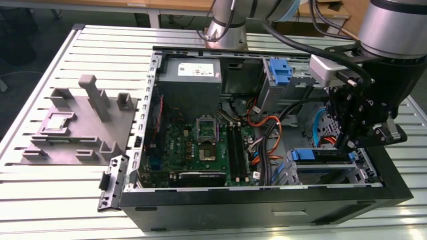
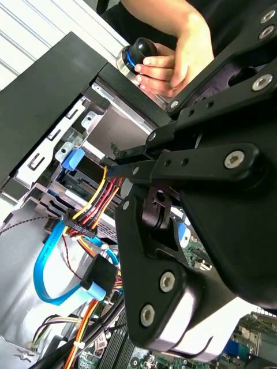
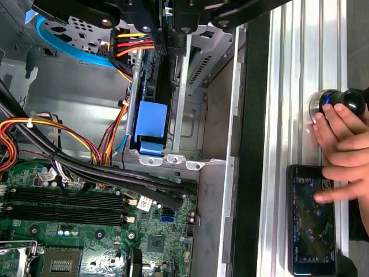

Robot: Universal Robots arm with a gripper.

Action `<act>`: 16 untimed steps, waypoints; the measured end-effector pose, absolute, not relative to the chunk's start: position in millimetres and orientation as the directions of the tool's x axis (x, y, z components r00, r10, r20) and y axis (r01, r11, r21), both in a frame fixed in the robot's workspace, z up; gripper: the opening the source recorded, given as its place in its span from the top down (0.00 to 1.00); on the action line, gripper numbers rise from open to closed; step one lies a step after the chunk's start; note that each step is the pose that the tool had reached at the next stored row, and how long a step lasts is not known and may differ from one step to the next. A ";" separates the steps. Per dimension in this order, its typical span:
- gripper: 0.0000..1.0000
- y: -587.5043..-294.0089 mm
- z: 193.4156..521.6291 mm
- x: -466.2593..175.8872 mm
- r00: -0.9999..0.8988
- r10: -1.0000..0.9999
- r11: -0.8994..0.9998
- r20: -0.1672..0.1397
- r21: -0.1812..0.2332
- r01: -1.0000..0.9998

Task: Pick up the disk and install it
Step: 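Insert the first disk wire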

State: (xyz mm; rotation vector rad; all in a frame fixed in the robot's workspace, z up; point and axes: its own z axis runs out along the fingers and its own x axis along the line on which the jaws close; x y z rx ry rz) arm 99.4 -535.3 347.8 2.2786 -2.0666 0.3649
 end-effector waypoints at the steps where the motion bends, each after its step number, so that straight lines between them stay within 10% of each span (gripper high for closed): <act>1: 0.84 -535.3 347.8 99.4 0.082 -0.976 -0.109 0.202 -0.125 -0.986; 16: 0.84 -535.3 345.2 100.9 0.043 -0.981 -0.068 0.190 -0.126 -0.990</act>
